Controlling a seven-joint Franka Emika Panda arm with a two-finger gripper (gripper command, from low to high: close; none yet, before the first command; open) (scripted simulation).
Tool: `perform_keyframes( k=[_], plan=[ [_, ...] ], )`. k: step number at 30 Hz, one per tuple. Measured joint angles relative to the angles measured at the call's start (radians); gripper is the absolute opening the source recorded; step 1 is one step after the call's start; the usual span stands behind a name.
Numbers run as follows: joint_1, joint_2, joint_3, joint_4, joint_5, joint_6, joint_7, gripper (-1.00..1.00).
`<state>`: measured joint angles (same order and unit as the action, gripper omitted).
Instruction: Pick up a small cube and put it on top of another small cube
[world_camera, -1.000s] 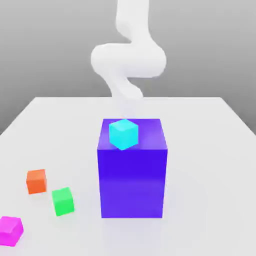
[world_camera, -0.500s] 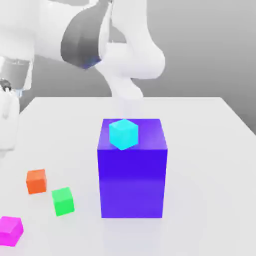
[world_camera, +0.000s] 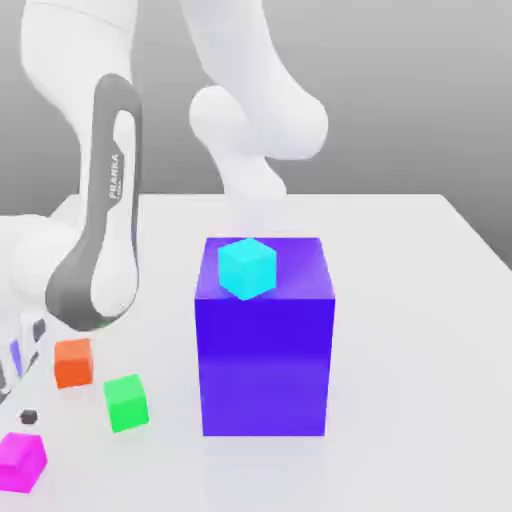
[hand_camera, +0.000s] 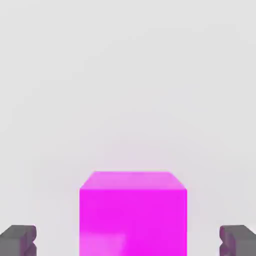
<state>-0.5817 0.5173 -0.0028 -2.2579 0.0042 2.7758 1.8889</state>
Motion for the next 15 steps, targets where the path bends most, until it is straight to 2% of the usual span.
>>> perform_keyframes(
  k=[5,10,15],
  plan=[
    [0.0,0.011,0.0,0.002,0.0,0.011,0.001,-1.0],
    [0.002,-0.13,-0.002,-0.029,0.001,-0.099,0.002,-1.0],
    [0.063,-0.294,-0.025,-0.177,0.008,-0.124,0.244,-1.0]
  ],
)
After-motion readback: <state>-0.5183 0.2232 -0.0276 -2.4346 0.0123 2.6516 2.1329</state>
